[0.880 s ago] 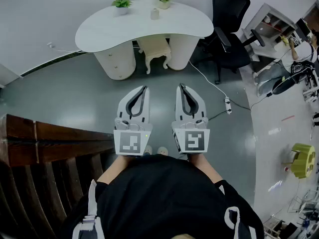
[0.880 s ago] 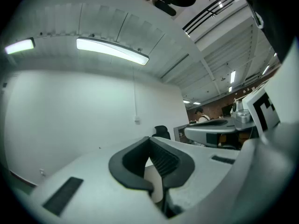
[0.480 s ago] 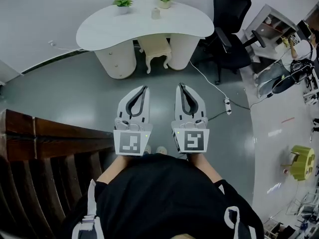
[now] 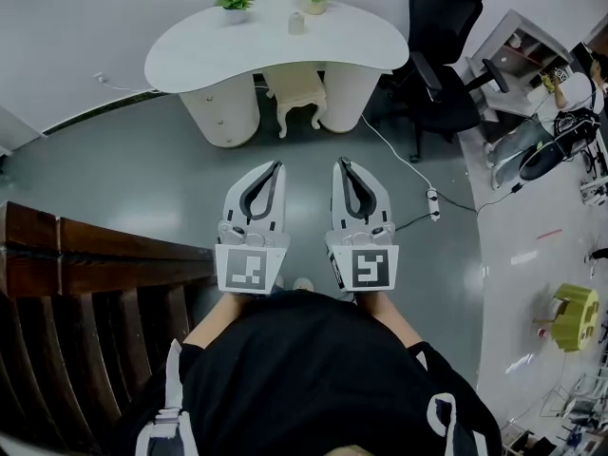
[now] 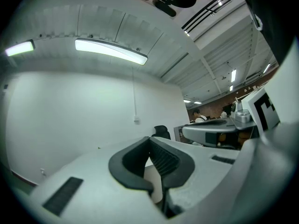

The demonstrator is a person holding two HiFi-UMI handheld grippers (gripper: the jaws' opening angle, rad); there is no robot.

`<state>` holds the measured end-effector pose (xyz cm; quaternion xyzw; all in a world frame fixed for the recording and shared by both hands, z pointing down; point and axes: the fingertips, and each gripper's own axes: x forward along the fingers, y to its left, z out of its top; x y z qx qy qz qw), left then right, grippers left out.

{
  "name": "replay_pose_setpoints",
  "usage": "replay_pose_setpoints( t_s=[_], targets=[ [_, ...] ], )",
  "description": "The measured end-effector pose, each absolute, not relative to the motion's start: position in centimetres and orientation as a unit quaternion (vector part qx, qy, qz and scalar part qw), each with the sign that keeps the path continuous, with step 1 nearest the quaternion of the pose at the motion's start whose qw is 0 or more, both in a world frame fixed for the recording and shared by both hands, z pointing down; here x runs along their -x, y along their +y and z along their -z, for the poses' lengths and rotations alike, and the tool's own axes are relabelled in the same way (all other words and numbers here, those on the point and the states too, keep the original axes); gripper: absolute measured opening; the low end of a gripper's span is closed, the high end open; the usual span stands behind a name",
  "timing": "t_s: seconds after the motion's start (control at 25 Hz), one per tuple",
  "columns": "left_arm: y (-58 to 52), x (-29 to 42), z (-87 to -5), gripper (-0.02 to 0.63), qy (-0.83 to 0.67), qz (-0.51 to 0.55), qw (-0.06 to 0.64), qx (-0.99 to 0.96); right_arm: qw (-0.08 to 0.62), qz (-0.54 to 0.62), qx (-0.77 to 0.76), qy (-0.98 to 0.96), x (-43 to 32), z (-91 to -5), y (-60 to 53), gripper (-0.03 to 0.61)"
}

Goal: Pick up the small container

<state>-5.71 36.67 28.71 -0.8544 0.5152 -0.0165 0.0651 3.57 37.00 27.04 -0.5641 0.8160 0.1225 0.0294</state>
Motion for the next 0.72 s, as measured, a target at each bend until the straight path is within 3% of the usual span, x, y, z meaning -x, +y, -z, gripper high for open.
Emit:
replay_pose_setpoints(
  t_s=[0.48,0.72],
  targets=[
    [34.9,3.2,-29.0,0.011,0.521,0.022,0.053,0.852,0.023,-0.111,0.554,0.825,-5.7,-28.1,35.1,0.023],
    [32.2,3.2,-29.4,0.043,0.521,0.023,0.051,0.852,0.02,-0.113,0.556,0.823,-5.7,-28.5,33.0,0.023]
  ],
)
